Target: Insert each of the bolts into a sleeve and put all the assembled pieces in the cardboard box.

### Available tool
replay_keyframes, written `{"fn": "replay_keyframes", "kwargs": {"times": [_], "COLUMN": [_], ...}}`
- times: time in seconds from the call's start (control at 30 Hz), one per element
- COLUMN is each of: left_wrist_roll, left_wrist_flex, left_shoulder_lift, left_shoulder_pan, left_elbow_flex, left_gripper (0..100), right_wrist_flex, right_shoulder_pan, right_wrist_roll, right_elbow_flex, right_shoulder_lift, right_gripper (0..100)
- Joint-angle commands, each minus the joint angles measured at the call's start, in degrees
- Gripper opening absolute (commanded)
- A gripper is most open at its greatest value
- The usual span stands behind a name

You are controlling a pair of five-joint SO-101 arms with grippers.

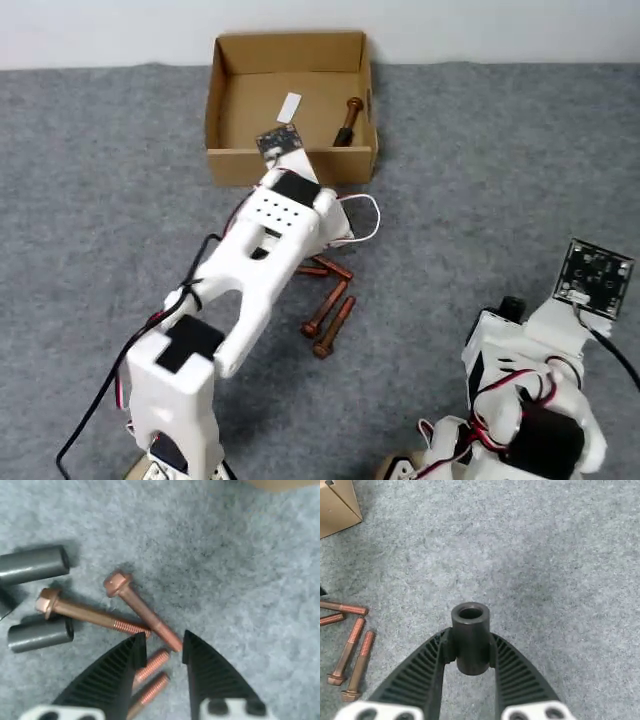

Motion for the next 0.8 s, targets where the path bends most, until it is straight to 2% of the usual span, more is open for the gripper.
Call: {"fn": "replay_keyframes", "kwargs": {"times": [0.0, 0.3, 0.77], "left_wrist_roll": [0.7, 0.53, 0.44], "left_wrist_flex": [-0.88, 0.53, 0.18], "left_shoulder_lift": [1.67, 5.45, 11.08], "left_shoulder_pan": [-0.7, -4.84, -4.75], "left_elbow_flex": [-4.0, -6.11, -6.2], "left_gripper": [14, 14, 14], "right_wrist_flex": [-1.19, -1.36, -1.63], "right_shoulder_pan": [0.66, 0.66, 0.48], "right_wrist_roll": [-0.53, -0.62, -1.76], "right_elbow_flex": [-0.44, -0.09, 1.49], "right_shoulder_lift": [0.13, 0.13, 0.13], "right_gripper": [0.8, 0.8, 0.8]}}
